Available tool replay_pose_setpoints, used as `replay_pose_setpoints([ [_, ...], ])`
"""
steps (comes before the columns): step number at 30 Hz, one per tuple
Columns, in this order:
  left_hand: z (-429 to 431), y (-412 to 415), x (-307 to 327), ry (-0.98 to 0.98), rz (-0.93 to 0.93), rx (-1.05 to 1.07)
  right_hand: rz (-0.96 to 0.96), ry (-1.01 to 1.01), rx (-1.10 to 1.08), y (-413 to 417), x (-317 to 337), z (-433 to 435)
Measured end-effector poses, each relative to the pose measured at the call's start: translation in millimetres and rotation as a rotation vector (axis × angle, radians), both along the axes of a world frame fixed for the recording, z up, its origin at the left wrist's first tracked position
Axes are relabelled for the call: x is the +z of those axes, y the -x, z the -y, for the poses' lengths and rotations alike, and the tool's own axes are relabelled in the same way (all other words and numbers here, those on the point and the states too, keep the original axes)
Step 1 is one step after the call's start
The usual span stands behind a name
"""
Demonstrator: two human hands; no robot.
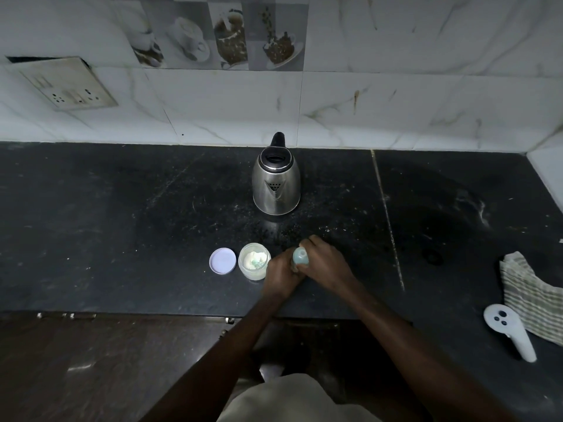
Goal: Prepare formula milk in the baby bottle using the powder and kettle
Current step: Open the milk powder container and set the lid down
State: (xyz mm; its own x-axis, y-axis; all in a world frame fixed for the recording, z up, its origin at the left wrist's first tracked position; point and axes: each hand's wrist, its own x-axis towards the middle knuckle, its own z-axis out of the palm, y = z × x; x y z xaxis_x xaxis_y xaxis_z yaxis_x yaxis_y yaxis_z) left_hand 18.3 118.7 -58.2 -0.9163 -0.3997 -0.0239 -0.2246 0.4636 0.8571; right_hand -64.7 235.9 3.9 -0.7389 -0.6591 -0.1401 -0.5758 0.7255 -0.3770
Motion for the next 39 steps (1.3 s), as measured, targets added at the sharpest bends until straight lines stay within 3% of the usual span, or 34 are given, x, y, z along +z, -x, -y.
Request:
replay_pose_setpoints([
  [8, -1, -1, 3, -0.085, 0.038, 0.039, 0.045, 0.205, 0.312, 27, -8, -16],
  [16, -1, -1, 8, -0.088, 0.062, 0.039, 0.163, 0.234, 0.288, 30, 0, -12],
  [24, -1, -1, 6, -0.042, 0.063, 0.029, 0.237, 0.364, -0.199, 43, -10, -47],
  [35, 0, 2, 2, 0.002, 0.073, 0.021, 0.353, 0.442, -0.424, 13, -71, -65],
  [39, -1, 2, 0, 0.016, 0.074, 0.017, 0.33, 0.388, -0.393, 7, -76, -65],
])
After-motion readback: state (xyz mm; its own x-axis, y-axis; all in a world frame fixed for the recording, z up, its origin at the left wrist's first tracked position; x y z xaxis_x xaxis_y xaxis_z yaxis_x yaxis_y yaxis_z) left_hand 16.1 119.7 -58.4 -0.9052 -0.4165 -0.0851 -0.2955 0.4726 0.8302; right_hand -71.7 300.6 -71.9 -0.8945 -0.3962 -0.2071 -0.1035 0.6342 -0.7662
